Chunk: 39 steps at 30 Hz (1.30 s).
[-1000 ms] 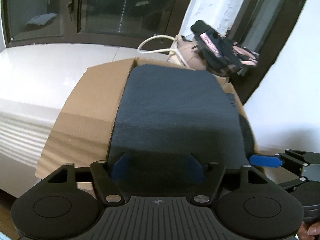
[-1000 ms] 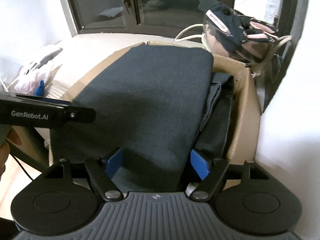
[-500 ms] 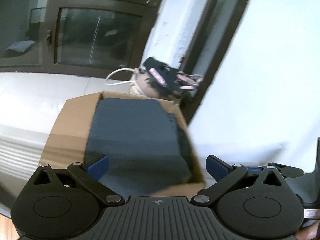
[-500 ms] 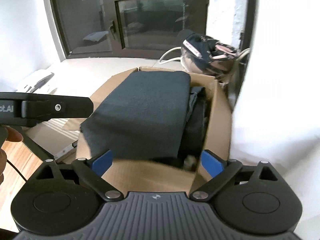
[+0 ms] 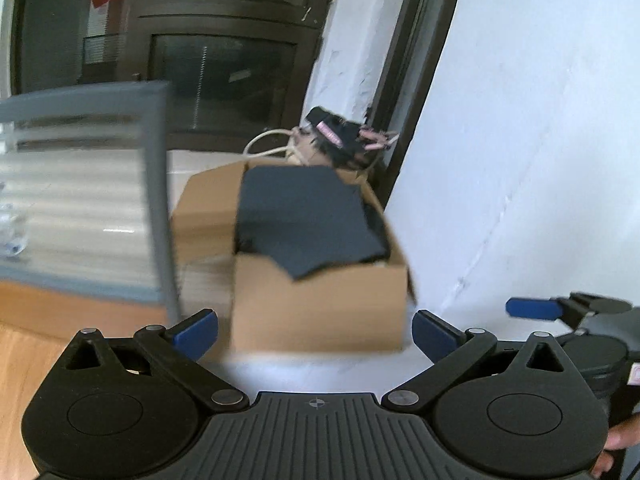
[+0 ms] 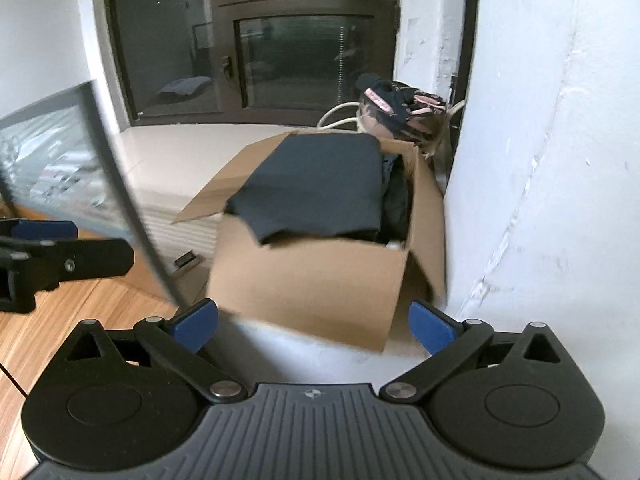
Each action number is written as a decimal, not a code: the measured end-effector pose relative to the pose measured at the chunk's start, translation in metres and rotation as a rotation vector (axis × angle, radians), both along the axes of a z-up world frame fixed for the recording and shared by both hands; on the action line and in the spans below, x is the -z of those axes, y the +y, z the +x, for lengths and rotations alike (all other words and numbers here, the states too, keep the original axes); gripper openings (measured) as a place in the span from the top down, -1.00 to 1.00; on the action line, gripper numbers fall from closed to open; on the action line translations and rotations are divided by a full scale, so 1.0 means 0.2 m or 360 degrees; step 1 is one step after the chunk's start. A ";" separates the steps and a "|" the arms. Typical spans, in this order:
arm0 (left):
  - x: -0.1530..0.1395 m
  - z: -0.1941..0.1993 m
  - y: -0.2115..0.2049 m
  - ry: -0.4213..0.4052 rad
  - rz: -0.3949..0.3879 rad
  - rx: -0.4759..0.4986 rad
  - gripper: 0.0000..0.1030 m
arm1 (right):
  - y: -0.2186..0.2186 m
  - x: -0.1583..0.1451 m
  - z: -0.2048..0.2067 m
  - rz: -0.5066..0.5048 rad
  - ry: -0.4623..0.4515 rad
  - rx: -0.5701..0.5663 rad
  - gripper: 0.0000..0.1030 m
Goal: Fold clothes
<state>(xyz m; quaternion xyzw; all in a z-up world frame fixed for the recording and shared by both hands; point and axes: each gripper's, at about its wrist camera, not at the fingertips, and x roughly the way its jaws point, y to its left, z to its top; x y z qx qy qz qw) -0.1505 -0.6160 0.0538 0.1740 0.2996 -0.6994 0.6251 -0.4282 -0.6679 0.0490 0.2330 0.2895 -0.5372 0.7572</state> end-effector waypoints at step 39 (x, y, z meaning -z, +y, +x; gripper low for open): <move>0.09 0.49 1.22 -0.0111 0.0167 -0.0997 -1.00 | 0.74 -0.03 0.96 -0.0010 0.0045 -0.0916 -0.99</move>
